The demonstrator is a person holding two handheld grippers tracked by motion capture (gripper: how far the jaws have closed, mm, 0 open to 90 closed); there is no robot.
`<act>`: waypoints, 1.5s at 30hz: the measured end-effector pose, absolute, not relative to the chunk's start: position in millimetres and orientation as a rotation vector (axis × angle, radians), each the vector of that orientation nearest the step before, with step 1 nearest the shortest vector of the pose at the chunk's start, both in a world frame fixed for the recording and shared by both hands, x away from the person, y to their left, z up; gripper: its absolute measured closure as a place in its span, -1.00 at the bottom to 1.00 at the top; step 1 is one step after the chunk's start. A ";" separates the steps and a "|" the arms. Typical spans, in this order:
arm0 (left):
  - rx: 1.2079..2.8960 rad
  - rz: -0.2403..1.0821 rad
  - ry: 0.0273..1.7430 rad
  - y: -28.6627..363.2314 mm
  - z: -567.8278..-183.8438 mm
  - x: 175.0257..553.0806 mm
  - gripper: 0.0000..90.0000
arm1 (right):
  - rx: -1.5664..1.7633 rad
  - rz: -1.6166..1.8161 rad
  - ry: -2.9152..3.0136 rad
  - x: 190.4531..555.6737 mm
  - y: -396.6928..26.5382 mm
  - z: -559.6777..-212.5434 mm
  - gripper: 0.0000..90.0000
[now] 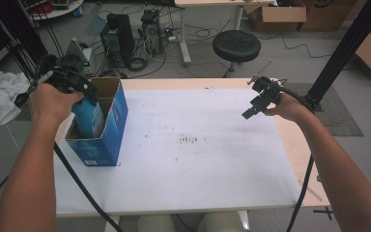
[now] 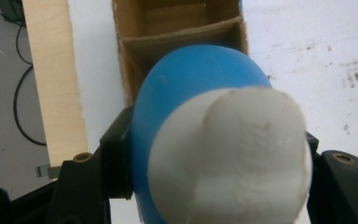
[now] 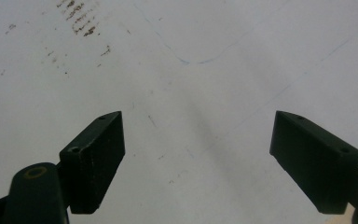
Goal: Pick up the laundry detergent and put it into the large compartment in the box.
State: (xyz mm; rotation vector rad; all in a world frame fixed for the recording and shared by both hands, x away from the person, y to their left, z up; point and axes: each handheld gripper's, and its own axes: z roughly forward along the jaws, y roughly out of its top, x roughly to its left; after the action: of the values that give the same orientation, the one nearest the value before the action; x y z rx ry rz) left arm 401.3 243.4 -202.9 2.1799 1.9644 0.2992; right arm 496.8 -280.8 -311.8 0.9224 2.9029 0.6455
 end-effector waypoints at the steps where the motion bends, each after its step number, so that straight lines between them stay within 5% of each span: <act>1: 2.180 0.299 1.964 243.4 -202.9 401.3 -0.15 | 0.922 0.645 2.903 496.8 -280.8 -311.8 -0.61; 20: 2.194 0.233 1.989 248.5 -276.2 403.9 -0.15 | 0.918 0.625 2.907 496.5 -278.8 -314.4 -0.61; 45: 2.114 0.223 2.021 252.5 -282.8 402.5 -0.25 | 0.907 0.625 2.915 494.9 -276.9 -316.1 -0.61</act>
State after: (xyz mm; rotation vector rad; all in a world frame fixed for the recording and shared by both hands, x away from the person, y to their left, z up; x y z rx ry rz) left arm 402.5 252.5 -282.8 2.1138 2.0211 0.2232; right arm 494.9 -276.9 -316.1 0.9067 2.9147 0.6247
